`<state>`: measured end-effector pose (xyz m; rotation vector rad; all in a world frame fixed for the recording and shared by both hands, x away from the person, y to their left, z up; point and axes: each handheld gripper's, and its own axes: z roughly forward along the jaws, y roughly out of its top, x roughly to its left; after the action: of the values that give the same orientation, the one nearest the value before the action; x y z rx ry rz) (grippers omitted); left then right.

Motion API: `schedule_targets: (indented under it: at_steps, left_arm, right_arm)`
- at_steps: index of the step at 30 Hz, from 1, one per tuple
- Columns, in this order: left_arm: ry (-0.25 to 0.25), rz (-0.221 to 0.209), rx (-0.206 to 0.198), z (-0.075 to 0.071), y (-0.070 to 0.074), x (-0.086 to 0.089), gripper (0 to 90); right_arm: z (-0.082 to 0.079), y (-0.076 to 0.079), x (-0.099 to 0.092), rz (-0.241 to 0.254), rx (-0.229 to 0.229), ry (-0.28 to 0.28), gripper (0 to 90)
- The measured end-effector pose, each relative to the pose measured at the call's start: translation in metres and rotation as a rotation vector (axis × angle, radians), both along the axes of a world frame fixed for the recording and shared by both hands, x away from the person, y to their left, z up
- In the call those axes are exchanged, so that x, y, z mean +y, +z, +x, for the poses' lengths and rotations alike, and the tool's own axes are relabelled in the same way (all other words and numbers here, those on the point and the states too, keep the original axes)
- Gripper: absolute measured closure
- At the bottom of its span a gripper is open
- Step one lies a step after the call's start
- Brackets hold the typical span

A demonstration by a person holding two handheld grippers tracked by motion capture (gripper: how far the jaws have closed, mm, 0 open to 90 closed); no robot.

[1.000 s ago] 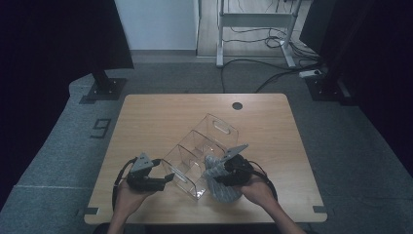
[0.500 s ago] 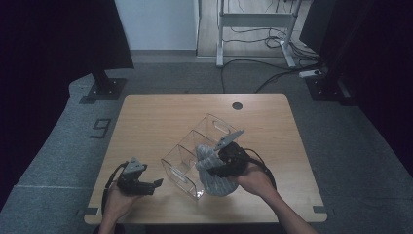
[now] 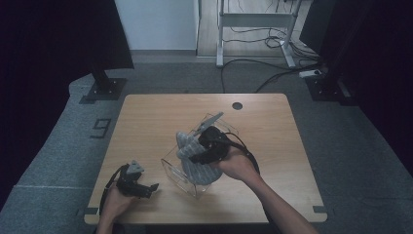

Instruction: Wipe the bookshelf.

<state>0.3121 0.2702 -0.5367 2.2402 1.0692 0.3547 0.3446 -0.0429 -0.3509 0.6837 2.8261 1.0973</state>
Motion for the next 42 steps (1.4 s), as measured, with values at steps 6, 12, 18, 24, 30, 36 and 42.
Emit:
schedule_targets:
  at_steps: [6,12,18,24,30,36,42]
  left_arm:
    - [0.006,0.022,0.016,0.003,-0.007,0.005,0.0]
    - [0.015,0.018,-0.006,0.003,-0.009,0.008,0.0]
    - [0.019,-0.002,-0.035,0.003,-0.012,0.009,0.0]
    - [0.019,-0.003,-0.035,0.003,-0.012,0.009,0.0]
    - [0.021,-0.003,-0.035,0.003,-0.012,0.009,0.0]
    - [0.023,0.0,-0.034,0.003,-0.012,0.009,0.0]
    - [0.028,0.0,-0.034,0.002,-0.012,0.008,0.0]
  right_arm:
    - [0.007,0.008,0.024,-0.007,-0.009,0.016,62.9]
    - [0.012,0.007,0.047,-0.018,-0.011,0.03,62.8]
    - [0.018,-0.004,0.072,-0.038,-0.004,0.043,62.7]
    - [0.022,-0.016,0.088,-0.057,-0.001,0.046,62.4]
    - [0.021,-0.029,0.101,-0.105,-0.012,0.056,62.7]
    - [0.017,-0.03,0.106,-0.135,-0.042,0.059,62.5]
    - [0.013,-0.027,0.101,-0.131,-0.048,0.064,61.7]
